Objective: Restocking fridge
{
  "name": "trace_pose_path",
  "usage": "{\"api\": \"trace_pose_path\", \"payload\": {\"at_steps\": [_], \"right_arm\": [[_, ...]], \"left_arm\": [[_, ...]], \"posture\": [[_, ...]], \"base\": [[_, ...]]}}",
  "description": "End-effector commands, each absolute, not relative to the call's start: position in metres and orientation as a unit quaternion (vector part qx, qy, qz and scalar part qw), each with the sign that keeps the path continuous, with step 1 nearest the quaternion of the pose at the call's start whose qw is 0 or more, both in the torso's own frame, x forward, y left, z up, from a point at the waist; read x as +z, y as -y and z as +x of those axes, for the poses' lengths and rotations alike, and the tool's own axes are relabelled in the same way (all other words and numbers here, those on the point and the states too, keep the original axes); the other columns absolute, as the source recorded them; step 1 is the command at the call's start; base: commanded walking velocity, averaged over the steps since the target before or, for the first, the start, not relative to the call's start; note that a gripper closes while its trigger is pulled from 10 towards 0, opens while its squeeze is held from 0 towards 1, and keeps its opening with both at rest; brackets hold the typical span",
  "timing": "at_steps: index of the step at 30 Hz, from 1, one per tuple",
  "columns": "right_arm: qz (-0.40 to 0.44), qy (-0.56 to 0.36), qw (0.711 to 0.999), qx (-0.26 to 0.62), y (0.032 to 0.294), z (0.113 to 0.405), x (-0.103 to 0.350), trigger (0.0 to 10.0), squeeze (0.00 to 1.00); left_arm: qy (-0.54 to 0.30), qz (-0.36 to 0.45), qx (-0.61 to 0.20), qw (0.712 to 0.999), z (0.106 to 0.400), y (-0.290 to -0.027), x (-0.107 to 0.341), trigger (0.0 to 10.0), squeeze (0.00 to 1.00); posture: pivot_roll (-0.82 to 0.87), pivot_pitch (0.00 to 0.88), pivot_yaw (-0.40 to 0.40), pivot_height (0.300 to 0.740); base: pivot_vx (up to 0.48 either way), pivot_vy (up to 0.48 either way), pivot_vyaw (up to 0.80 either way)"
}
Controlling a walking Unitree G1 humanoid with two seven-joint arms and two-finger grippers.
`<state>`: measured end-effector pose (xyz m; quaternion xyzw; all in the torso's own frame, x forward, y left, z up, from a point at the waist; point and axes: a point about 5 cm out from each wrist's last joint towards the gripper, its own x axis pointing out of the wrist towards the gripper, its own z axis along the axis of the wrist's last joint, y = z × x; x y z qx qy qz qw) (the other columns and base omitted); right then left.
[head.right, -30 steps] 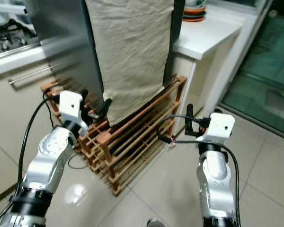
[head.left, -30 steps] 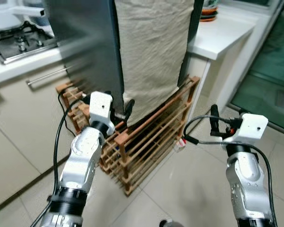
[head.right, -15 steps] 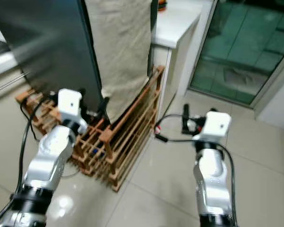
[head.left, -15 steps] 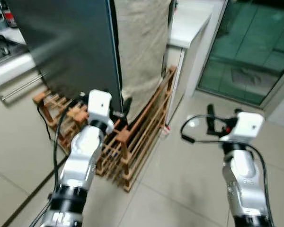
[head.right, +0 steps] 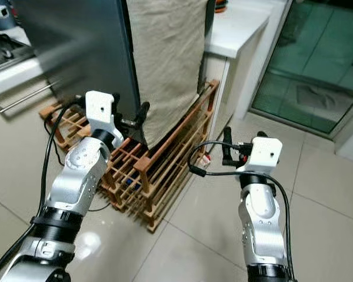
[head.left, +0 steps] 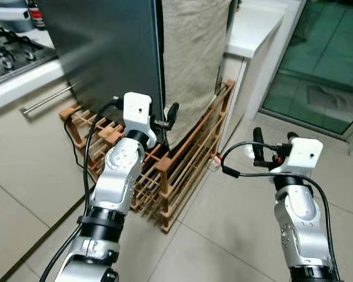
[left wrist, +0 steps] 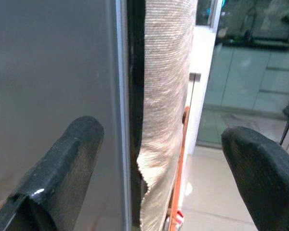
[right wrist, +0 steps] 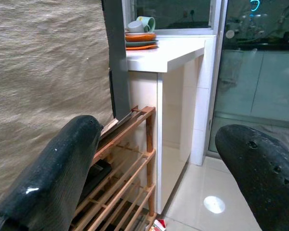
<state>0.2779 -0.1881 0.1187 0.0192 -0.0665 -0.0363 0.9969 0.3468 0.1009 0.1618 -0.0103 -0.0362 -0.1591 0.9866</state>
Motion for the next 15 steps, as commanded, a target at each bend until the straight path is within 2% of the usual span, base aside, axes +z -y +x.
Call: {"api": "trace_pose_path", "payload": {"at_steps": [1, 6, 15], "right_arm": [[0.017, 0.078, 0.996, -0.031, 0.186, 0.277, 0.125, 10.0, 0.0], [0.019, 0.075, 0.997, -0.032, 0.184, 0.273, 0.123, 10.0, 0.0], [-0.002, 0.062, 0.998, -0.014, 0.19, 0.264, 0.125, 10.0, 0.0]], "left_arm": [[0.057, -0.009, -0.174, 0.983, 0.355, -0.092, 0.177, 10.0, 0.0], [0.056, 0.009, -0.153, 0.987, 0.375, -0.09, 0.184, 10.0, 0.0], [0.04, -0.036, -0.162, 0.985, 0.39, -0.074, 0.193, 10.0, 0.0]], "posture": [[-0.11, 0.0, 0.016, 0.74], [-0.13, 0.0, 0.014, 0.74], [-0.18, 0.038, -0.022, 0.74]], "base": [[0.0, 0.0, 0.0], [0.0, 0.0, 0.0], [0.0, 0.0, 0.0]]}}
